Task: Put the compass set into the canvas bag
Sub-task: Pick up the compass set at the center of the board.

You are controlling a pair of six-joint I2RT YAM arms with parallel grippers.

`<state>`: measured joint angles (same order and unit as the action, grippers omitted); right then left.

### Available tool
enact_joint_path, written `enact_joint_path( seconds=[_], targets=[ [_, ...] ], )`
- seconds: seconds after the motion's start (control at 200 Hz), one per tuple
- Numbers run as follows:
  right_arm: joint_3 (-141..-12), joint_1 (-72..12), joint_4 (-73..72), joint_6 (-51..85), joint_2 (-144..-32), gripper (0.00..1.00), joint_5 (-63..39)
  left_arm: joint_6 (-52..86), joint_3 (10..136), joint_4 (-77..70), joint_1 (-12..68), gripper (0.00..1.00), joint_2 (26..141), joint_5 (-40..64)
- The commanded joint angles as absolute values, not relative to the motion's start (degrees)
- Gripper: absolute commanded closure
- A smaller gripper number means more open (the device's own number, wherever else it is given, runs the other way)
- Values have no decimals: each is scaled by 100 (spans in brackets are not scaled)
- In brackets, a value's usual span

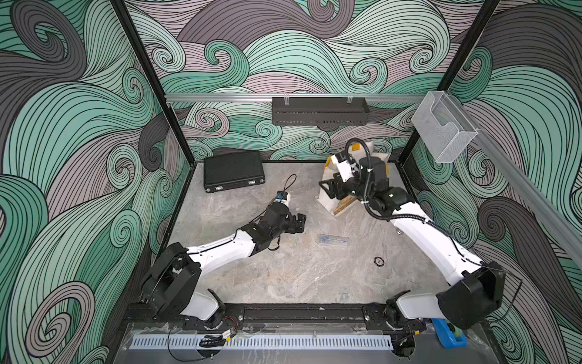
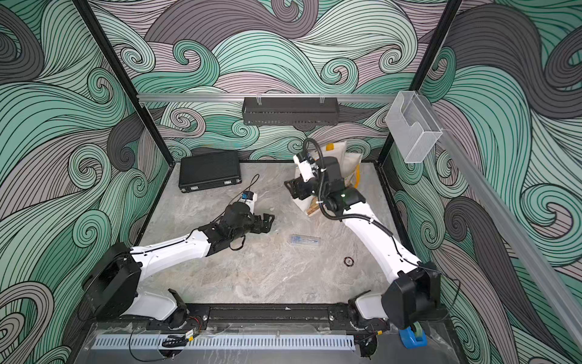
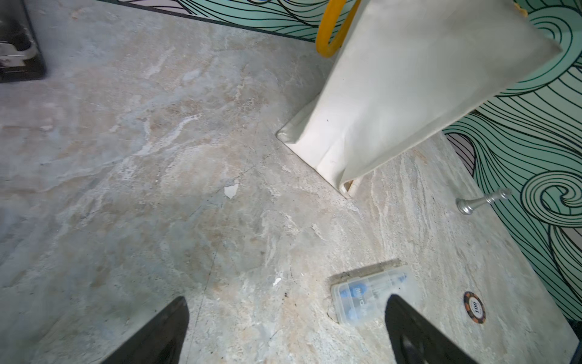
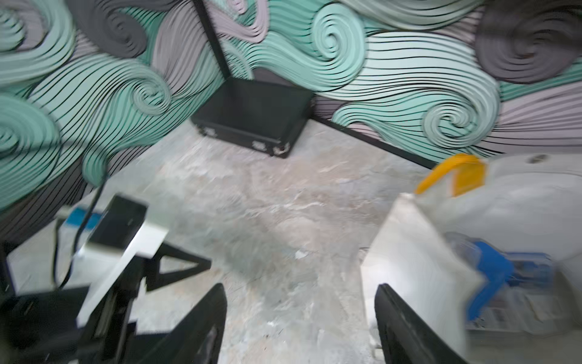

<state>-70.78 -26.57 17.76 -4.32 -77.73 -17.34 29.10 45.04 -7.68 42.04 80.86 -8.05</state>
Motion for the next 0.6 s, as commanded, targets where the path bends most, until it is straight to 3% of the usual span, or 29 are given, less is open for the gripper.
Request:
enact_joint_path(
  seconds=[0.0,0.401,0.596],
  targets=[
    [-6678,-2856,1909,-1196,-7458,25,-2200,2962,4377,-794,4116,3,7695,-1198],
    [-5212,-3380,3119,-3614,-7303,21,-1958,2997,3634,-607,3855,1,6627,-2030],
    [-5295,-3254,3671,-3954,-7957,18,-1731,3015,3483,-649,3771,1,6478,-2048]
  ],
)
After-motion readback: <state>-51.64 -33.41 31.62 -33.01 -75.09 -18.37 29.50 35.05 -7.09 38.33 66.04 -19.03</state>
